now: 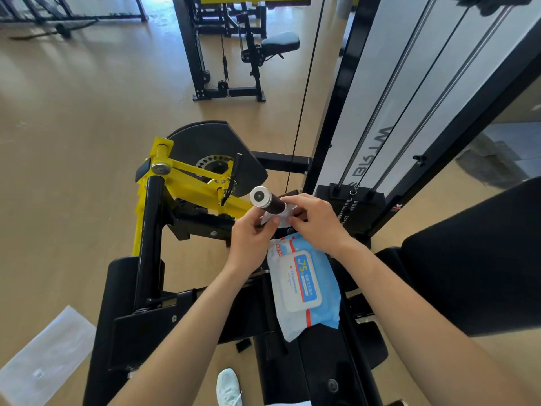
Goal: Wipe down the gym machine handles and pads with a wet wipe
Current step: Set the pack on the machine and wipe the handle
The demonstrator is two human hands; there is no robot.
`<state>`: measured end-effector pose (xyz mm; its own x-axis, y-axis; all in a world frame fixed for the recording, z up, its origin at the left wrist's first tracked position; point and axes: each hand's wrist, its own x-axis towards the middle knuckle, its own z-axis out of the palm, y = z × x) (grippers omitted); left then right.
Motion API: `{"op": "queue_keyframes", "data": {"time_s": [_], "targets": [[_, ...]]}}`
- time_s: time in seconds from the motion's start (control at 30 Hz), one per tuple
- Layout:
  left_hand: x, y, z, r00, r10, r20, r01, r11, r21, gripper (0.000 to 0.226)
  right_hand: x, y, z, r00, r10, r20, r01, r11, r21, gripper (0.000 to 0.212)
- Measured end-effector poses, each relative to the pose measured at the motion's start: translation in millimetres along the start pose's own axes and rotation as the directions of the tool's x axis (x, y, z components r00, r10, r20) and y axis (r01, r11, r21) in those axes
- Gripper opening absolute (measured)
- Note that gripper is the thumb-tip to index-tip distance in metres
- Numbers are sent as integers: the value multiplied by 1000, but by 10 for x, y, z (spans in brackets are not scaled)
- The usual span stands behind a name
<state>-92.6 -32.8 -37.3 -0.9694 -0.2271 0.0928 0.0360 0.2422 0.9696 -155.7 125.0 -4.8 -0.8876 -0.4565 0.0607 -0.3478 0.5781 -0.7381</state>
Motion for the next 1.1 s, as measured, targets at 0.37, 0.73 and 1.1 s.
{"op": "queue_keyframes", "data": {"time_s": [0.37, 0.73, 1.1], "targets": [[-130, 362, -169, 980, 143, -141, -142, 990, 21, 33, -61, -340, -110, 982, -161, -102, 172, 979, 110, 34], [-284, 853, -445, 862, 379, -336, -378, 923, 71, 14, -94, -853, -334, 923, -264, -278, 316, 935, 160, 24], [161, 535, -470, 975, 150, -165, -158, 987, -35, 20, 183, -691, -227, 948, -246, -201, 258, 966, 33, 16]]}}
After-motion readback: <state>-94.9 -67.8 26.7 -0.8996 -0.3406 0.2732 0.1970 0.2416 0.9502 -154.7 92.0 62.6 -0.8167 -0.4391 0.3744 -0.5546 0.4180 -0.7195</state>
